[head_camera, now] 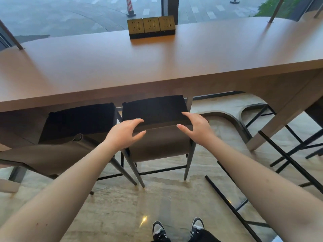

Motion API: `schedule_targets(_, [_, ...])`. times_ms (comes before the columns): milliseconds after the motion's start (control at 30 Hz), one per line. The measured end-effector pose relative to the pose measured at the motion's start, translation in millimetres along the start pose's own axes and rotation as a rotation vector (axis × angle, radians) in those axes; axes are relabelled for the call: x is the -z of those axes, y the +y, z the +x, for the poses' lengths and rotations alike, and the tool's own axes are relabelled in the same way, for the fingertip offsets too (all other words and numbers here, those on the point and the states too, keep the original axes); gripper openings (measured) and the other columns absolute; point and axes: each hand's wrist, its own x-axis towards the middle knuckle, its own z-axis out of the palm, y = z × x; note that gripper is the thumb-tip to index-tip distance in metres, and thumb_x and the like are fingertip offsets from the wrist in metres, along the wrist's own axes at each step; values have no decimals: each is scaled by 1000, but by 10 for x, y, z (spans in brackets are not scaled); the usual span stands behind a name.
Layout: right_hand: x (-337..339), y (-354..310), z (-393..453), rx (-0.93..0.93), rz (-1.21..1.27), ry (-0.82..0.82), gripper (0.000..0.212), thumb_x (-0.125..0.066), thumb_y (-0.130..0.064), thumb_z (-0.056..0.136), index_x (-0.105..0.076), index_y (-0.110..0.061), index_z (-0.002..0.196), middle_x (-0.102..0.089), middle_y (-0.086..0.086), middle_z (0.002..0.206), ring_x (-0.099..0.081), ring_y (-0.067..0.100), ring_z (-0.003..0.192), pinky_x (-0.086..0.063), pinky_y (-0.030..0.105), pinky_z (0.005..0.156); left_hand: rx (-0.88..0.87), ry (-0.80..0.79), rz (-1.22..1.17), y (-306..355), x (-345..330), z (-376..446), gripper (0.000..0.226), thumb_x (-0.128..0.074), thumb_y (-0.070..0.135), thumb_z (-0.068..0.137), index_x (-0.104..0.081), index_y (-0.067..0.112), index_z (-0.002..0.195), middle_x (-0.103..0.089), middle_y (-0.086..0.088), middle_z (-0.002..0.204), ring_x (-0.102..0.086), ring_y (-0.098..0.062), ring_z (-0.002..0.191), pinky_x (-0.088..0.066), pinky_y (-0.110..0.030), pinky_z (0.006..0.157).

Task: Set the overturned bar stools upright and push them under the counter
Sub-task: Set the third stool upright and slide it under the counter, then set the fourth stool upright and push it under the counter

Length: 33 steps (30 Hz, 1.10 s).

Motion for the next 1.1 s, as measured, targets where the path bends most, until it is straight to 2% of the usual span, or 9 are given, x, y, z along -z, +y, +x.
schedule_targets(67, [-5, -118, -200, -37, 308, 34, 63, -49, -58, 96, -35, -30, 151, -41, -6, 155, -37, 15, 143, -35, 44, 115, 41, 112, -229, 251, 42, -126, 72, -44, 73, 90, -27, 42, 152, -41, 9, 157, -39, -9, 140, -38, -38, 108])
schedule_targets(167, [0, -257, -516, -63, 575, 169, 73, -35, -76, 88, -24, -42, 151, -34, -11, 159, -33, 9, 145, -30, 40, 116, -81, 191, -429, 652, 76, -284, 77, -32, 86, 83, -4, 60, 150, -8, 38, 158, -11, 16, 139, -16, -32, 110])
schedule_targets(233, [7, -288, -715, -70, 661, 248, 83, -28, -85, 84, -14, -44, 154, -29, -12, 161, -29, 5, 146, -27, 35, 116, -211, 180, -573, 884, 58, -322, 79, -34, 83, 85, 0, 58, 152, 3, 45, 156, -3, 25, 139, -10, -30, 111])
schedule_targets(367, [69, -216, -1084, -107, 709, 422, 89, -24, -87, 83, -3, -42, 156, -17, -15, 165, -25, 4, 148, -23, 28, 114, -439, 176, -873, 1326, 22, -293, 84, -37, 74, 93, -2, 38, 160, -4, 18, 168, -10, -8, 155, -16, -38, 118])
schedule_targets(433, [149, -166, -1304, -122, 728, 505, 87, -24, -85, 84, -3, -41, 157, -16, -15, 165, -22, 5, 149, -23, 36, 118, -513, 172, -947, 1539, 7, -280, 83, -37, 71, 95, -4, 33, 161, -7, 11, 169, -12, -16, 156, -20, -37, 121])
schedule_targets(533, [314, -63, -1721, -128, 705, 619, 86, -24, -80, 89, -5, -34, 158, -18, -12, 165, -19, 8, 151, -19, 50, 122, -608, 142, -992, 1874, -9, -320, 80, -38, 68, 97, -8, 31, 161, -11, 8, 169, -15, -19, 155, -23, -31, 122])
schedule_targets(667, [579, 70, -2372, -168, 659, 741, 80, -25, -77, 91, -10, -36, 158, -24, -13, 163, -24, 10, 150, -22, 54, 120, -694, 79, -925, 2452, -57, -573, 81, -38, 69, 97, -12, 27, 161, -16, 6, 168, -20, -19, 154, -27, -55, 120])
schedule_targets(867, [891, 212, -3726, -264, 619, 928, 73, -28, -78, 90, -14, -47, 154, -26, -19, 161, -25, 10, 149, -23, 52, 120, -874, -58, -883, 3520, -133, -1355, 85, -41, 69, 95, -12, 23, 160, -17, 1, 168, -18, -22, 155, -27, -63, 117])
schedule_targets(1100, [1207, 225, -5789, -392, 474, 1098, 79, -30, -79, 89, -14, -39, 156, -23, -9, 164, -22, 13, 151, -24, 47, 121, -1153, -67, -809, 4918, -396, -2502, 80, -47, 56, 98, -14, 17, 160, -17, 1, 167, -17, -17, 154, -22, -34, 123])
